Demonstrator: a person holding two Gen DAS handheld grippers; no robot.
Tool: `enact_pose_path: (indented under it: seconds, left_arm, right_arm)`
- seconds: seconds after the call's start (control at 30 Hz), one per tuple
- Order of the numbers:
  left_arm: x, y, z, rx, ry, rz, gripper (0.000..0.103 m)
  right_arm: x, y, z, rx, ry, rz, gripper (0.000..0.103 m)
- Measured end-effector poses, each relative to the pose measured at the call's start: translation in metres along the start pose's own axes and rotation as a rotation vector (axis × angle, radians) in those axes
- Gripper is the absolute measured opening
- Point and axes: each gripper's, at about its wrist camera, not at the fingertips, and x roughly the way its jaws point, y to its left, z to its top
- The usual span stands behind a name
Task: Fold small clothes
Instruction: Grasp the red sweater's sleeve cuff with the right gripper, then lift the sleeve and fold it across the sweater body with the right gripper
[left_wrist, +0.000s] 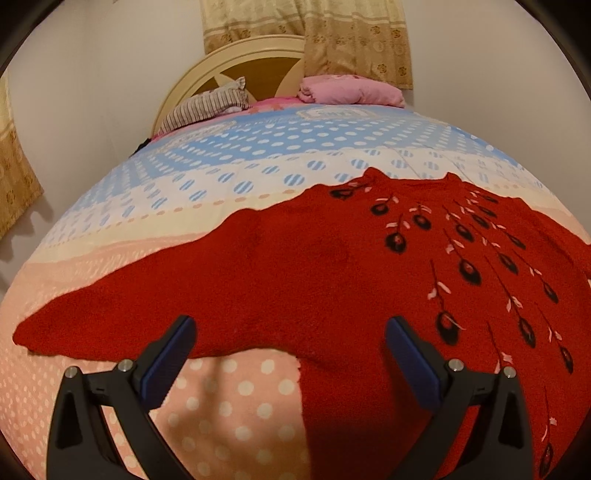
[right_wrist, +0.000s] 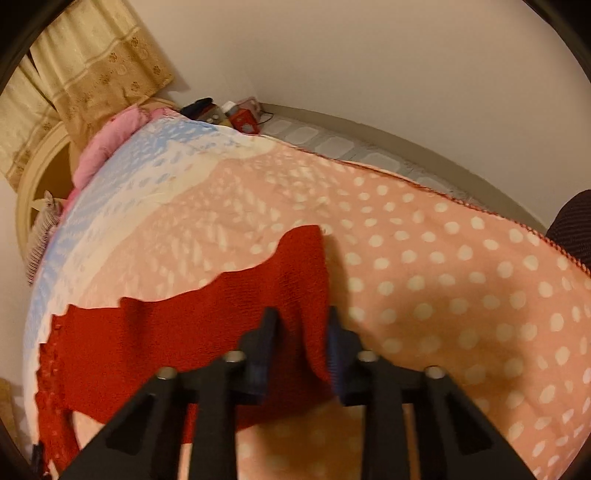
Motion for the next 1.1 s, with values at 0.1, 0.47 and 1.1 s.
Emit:
enact_pose_path:
  seconds: [0.1,0.47,1.1]
  left_arm:
    - [-0.005,0.01,-0.002,-0.035,-0.012,-0.006,0.103]
    - [-0.01,0.024,-0.008,-0.061,-0.009,-0.023,0.103]
    - [-0.008,0.024,-0.015,-0.069,0.0,-0.026,0.103]
  right_arm:
    - [-0.019,0.011,0.002,-0.009,-0.033,0.042,0.017]
    - [-0.109,0.113,0.023,-0.161,-0.181,0.15,0.017]
    - [-0.136,0.288,-0.012,-0.429,-0.199,0.298,0.017]
